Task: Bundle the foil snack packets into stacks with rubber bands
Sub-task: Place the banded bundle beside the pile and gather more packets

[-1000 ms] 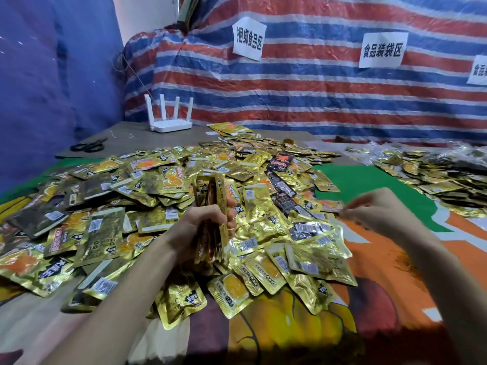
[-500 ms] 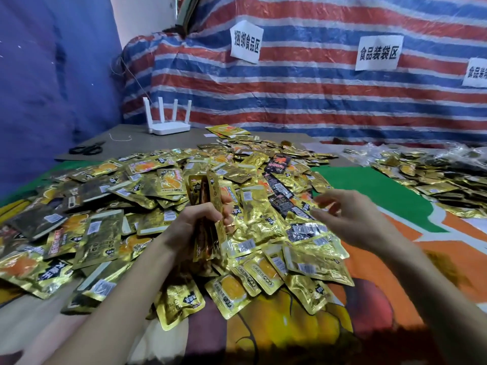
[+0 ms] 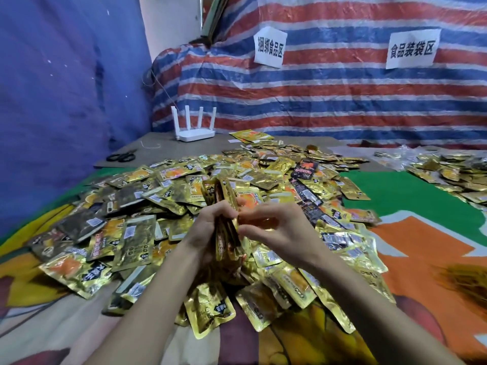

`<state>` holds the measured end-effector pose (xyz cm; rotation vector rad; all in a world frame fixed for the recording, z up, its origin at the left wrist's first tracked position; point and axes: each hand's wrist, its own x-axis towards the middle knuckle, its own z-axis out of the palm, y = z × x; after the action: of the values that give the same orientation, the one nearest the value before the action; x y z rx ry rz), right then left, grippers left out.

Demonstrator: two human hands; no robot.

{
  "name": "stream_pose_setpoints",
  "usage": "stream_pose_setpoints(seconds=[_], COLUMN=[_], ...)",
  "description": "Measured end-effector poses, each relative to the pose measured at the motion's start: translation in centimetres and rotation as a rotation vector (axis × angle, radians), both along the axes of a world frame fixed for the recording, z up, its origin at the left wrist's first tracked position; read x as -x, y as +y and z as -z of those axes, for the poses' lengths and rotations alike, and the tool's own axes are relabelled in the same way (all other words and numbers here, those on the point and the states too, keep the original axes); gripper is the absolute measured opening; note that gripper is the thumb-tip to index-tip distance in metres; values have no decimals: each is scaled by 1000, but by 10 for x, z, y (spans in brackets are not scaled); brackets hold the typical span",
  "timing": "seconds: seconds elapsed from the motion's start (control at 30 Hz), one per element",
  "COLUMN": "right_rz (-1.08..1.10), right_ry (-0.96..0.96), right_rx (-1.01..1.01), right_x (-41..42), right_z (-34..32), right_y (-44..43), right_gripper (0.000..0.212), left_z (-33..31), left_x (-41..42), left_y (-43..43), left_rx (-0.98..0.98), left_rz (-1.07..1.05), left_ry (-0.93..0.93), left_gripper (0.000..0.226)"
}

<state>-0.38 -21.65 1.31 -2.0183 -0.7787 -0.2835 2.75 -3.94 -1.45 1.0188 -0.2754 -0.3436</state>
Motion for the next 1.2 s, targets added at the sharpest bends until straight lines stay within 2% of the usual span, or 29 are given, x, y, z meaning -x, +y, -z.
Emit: stream_pose_setpoints(seconds=[0.1,0.2,0.3,0.37,0.5,0.6,0.7,0.77,0.9,1.0,1.1,1.13,1.2], right_rz=[40,89,108,80,-134,-333,-468,-417,-265,-209,-130,-89,1], right_ry=[155,189,209,247,483,689,799,755,546,463,456,447,371], right_rx=[-187,-149,-85,-128,-675,-982,-1277,-1212,-901,-834,-760,-700,-519], right_x=[-3,-6,-8,-7,-12,-12,-19,-23,-27,-26,-20,-17,-10], right_z=[6,6,6,4,-3,-3,1,3,13,14,14,14,16], right_y=[8,13,15,16,12,11,9,8,13,13,13,14,18], right_gripper=[17,2,18,26,41,18,20,28,54,67,83,88,92], left_z=[0,-1,-2,-4,-7,-7,-9,-9,-10,-12,-12,-12,-14], left_x=[-1,0,1,2,1,3,3,4,4,3,2,2,2], left_y=[-3,-3,-4,-6,-6,-8,-11,-10,-7,-2,2,1,1], left_rx=[6,-40,-43,-24,116,114,129,149,52,17,131,177,309], left_rz=[5,-60,-91,-80,-29,34,41,56,16,-70,-209,-257,-324], left_ry=[-24,-21,14,42,107,144,172,166,93,85,100,80,35], left_gripper=[24,27,33,31,34,39,41,37,23,19,10,7,15])
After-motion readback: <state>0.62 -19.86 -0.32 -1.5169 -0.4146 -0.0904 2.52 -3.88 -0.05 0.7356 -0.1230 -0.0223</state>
